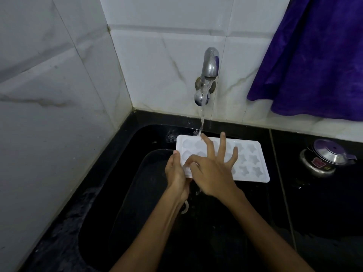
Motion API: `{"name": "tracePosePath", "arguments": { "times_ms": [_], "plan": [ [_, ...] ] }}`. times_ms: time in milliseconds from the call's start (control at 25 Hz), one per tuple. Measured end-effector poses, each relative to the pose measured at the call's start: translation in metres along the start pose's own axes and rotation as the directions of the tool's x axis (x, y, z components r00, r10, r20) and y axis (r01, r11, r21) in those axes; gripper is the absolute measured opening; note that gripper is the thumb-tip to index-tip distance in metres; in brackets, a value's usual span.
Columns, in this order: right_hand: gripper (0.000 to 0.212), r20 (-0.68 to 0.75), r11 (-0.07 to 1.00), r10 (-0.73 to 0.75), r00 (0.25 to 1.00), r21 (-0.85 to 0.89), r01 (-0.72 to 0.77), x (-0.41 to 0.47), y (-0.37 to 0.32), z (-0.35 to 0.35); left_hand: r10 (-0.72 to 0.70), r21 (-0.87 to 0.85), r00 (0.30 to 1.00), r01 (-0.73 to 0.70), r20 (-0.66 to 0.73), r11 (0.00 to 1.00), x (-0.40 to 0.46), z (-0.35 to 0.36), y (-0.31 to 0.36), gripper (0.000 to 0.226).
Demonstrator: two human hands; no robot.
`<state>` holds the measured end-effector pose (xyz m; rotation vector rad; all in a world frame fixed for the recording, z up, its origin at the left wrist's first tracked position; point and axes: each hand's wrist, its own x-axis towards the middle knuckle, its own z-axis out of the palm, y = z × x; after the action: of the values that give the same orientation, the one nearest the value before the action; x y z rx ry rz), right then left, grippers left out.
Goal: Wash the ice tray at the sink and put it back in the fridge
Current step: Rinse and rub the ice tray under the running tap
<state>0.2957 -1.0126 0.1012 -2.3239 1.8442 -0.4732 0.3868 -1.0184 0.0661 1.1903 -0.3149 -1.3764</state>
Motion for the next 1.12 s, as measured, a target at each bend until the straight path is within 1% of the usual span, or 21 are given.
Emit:
{"name": "tracePosePath", "arguments": {
  "times_ms": [80,160,200,280,360,480,600,720,800,880,1040,1120],
  "plan": [
    [0.033,-0.008,0.999,-0.002,1.0,-0.053,0.002,-0.004,-0.005,0.005,-0.02,-0.014,1.0,0.02,0.014,1.0,-0.003,0.0,0.0,0.033],
    [0.038,-0.079,0.999,0.001,0.997,-0.042,-0.005,-0.002,-0.008,0.003,-0.019,-0.019,0.999,0.02,0.028,1.0,-0.005,0.0,0.001,0.033],
    [0.038,-0.107,0.999,0.009,0.994,-0.036,-0.013,-0.001,-0.008,0.002,-0.014,-0.019,0.999,0.014,0.031,1.0,-0.005,0.001,0.002,0.032],
    [0.033,-0.118,0.998,0.015,0.993,-0.063,-0.022,0.001,-0.008,0.004,-0.01,-0.015,1.0,0.01,0.028,1.0,-0.006,0.001,0.002,0.031],
    [0.03,-0.095,0.998,0.019,0.995,-0.064,-0.025,0.001,-0.008,0.007,-0.018,-0.017,1.0,0.019,0.025,1.0,-0.006,0.0,0.002,0.03],
    [0.04,-0.038,0.997,-0.026,0.999,-0.069,0.024,0.001,-0.007,0.008,-0.037,-0.029,0.999,0.038,0.023,0.999,-0.005,-0.002,0.001,0.035],
    [0.036,-0.063,0.994,-0.008,0.998,-0.11,0.001,0.002,-0.007,0.009,-0.024,-0.02,1.0,0.025,0.018,1.0,-0.005,-0.002,0.0,0.035],
    [0.043,-0.054,0.995,-0.008,0.999,-0.097,0.002,0.004,-0.011,0.009,-0.046,-0.042,0.999,0.047,0.018,0.998,-0.004,-0.001,0.0,0.034],
    [0.04,-0.03,0.995,0.021,0.999,-0.095,-0.024,0.008,-0.012,0.007,-0.059,-0.043,0.998,0.059,-0.003,0.997,-0.004,-0.001,0.0,0.033],
    [0.036,0.0,0.996,0.015,1.0,-0.086,-0.015,0.008,-0.013,0.006,-0.055,-0.05,0.998,0.055,-0.002,0.997,-0.004,-0.002,-0.001,0.033],
    [0.043,-0.016,0.999,0.023,1.0,-0.027,-0.024,-0.014,-0.014,0.003,-0.038,-0.088,0.999,0.035,-0.032,0.996,-0.002,-0.007,0.009,0.031],
    [0.037,0.037,0.999,0.001,0.999,-0.044,0.0,-0.021,-0.013,0.005,-0.037,-0.068,0.999,0.034,-0.035,0.997,-0.003,-0.009,0.011,0.034]
  ]
}}
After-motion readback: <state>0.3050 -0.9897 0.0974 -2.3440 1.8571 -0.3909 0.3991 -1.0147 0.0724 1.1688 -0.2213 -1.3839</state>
